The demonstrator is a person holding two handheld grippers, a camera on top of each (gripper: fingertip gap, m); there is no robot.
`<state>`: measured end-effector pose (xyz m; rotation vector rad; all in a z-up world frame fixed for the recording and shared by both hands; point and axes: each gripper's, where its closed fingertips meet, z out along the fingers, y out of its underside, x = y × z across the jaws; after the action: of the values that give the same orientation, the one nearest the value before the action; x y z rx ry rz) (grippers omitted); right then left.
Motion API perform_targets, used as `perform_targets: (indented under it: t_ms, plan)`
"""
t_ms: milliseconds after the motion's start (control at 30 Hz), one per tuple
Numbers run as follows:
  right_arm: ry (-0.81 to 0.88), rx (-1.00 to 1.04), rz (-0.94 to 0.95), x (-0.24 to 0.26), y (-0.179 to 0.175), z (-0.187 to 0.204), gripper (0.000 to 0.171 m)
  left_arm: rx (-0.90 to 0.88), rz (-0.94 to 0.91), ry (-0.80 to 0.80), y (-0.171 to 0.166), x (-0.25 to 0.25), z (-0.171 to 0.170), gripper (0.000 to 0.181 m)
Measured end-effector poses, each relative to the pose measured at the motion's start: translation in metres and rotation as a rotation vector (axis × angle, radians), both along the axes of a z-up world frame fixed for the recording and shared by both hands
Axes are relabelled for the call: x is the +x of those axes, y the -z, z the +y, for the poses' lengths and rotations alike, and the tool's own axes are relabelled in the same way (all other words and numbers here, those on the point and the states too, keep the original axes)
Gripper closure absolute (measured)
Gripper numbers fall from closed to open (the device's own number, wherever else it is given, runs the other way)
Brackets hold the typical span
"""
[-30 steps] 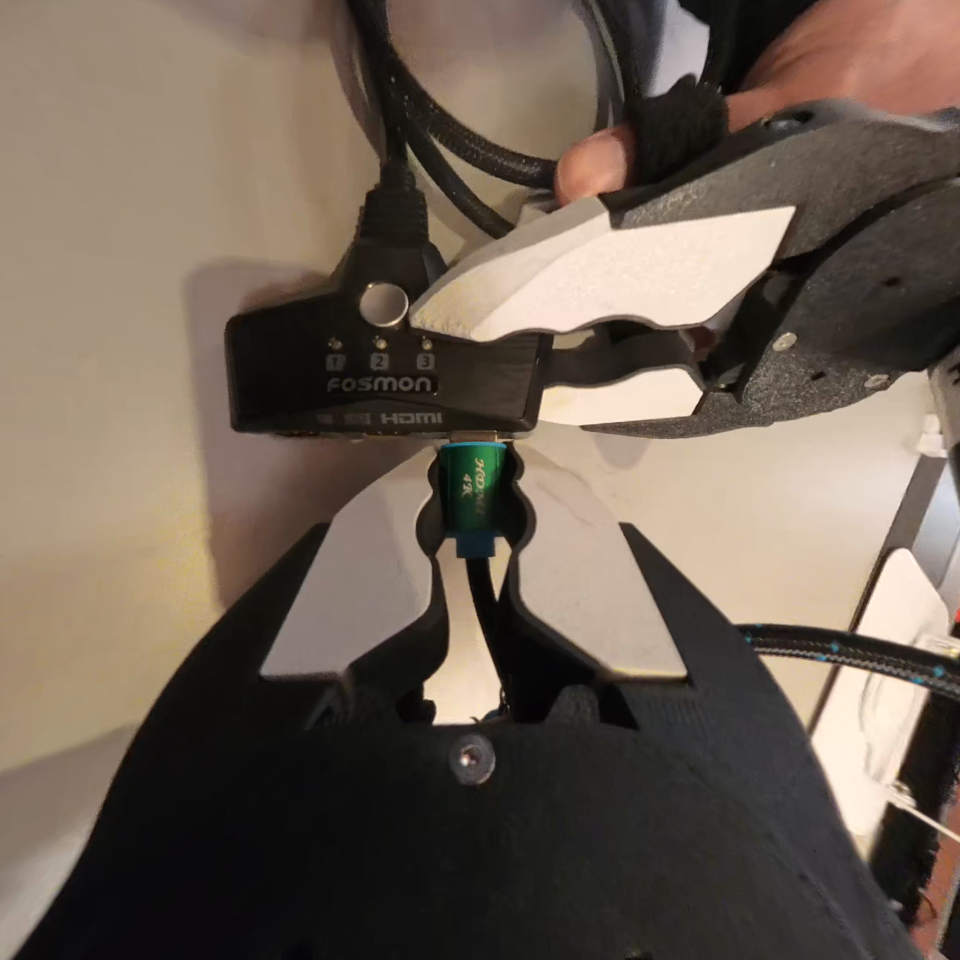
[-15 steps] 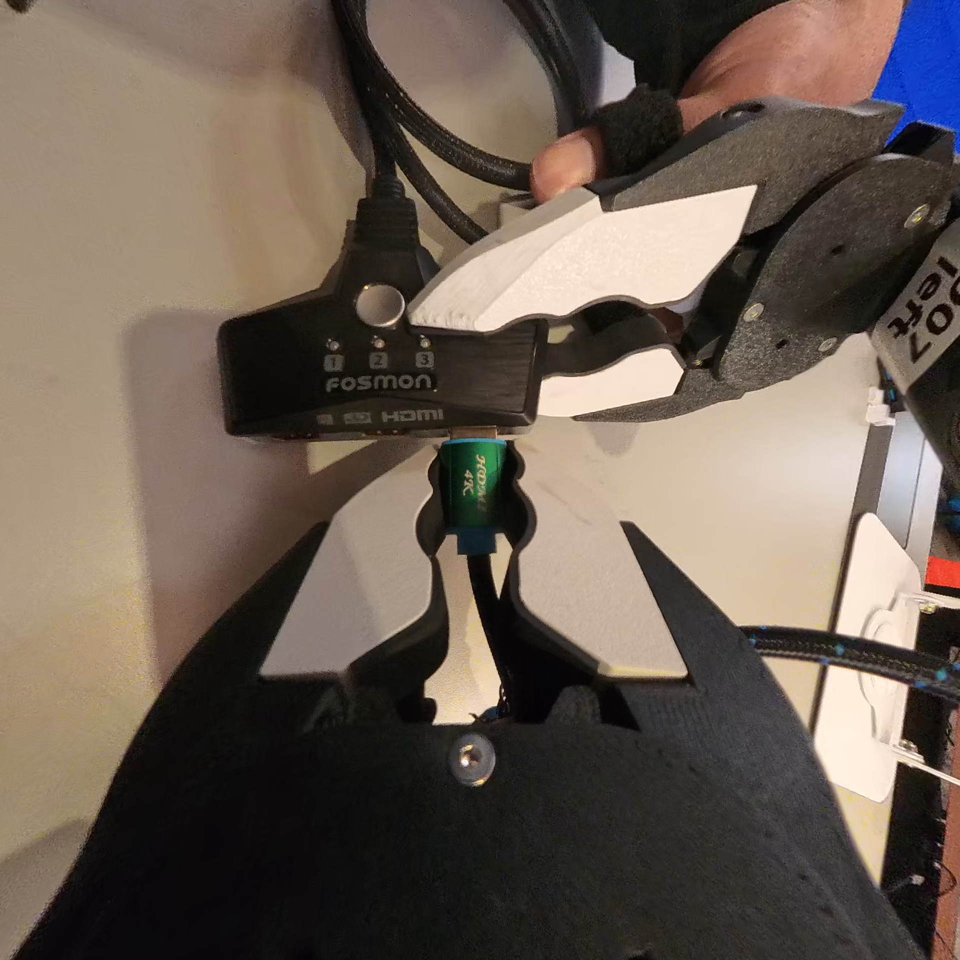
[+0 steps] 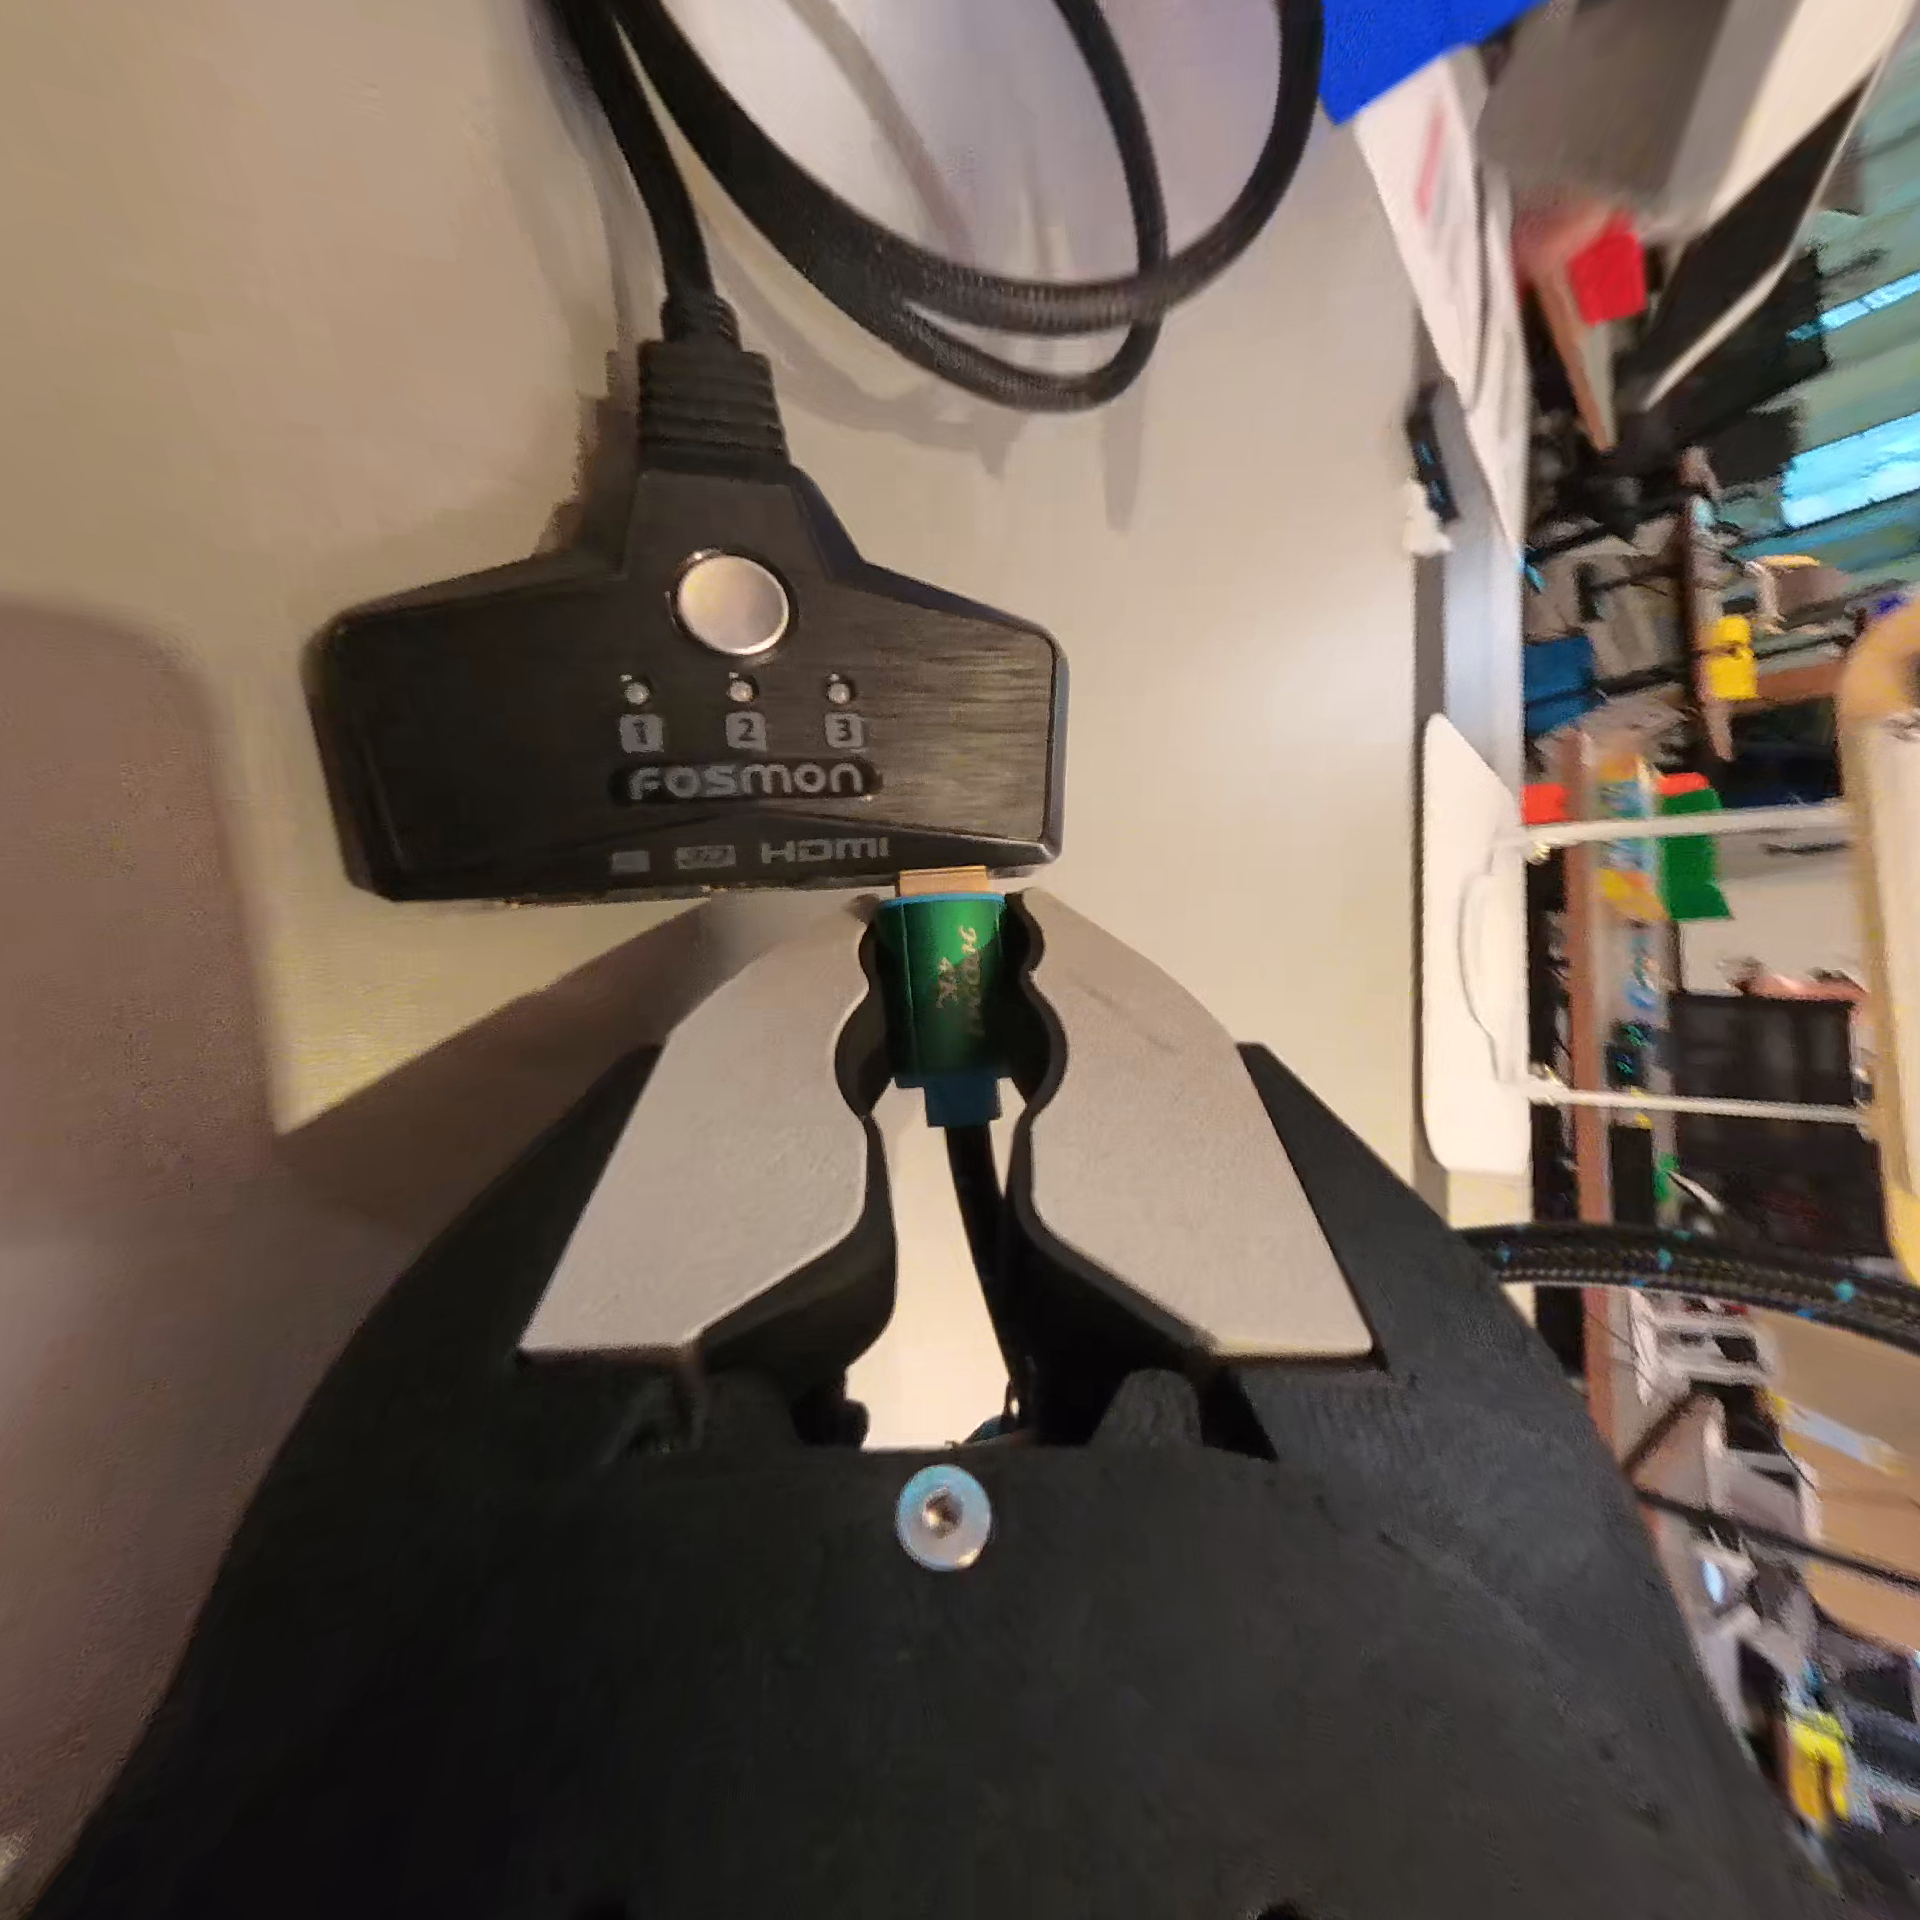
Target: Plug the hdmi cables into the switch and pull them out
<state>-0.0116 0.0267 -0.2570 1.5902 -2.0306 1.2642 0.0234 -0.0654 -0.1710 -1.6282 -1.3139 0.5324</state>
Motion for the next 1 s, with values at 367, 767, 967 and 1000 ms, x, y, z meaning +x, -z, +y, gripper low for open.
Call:
perform_targets:
  t_ms: [367,767,967,1000]
  plan:
    - [0.311,-0.061,-0.181,-0.029,-0.010,-0.017,0.153,0.508,0.041,-0.189,0.017,0.039,0.083,0.135]
    - [0.387,-0.146,-0.406,0.003,-0.035,-0.015,0.153,0.829,0.160,-0.356,0.026,-0.018,0.094,0.105]
    - [0.353,-0.205,-0.303,0.005,-0.036,-0.013,0.152,0.872,0.104,-0.278,0.035,-0.027,0.099,0.144]
    - [0.347,-0.215,-0.286,0.004,-0.036,-0.013,0.152,0.864,0.110,-0.266,0.035,-0.026,0.100,0.147]
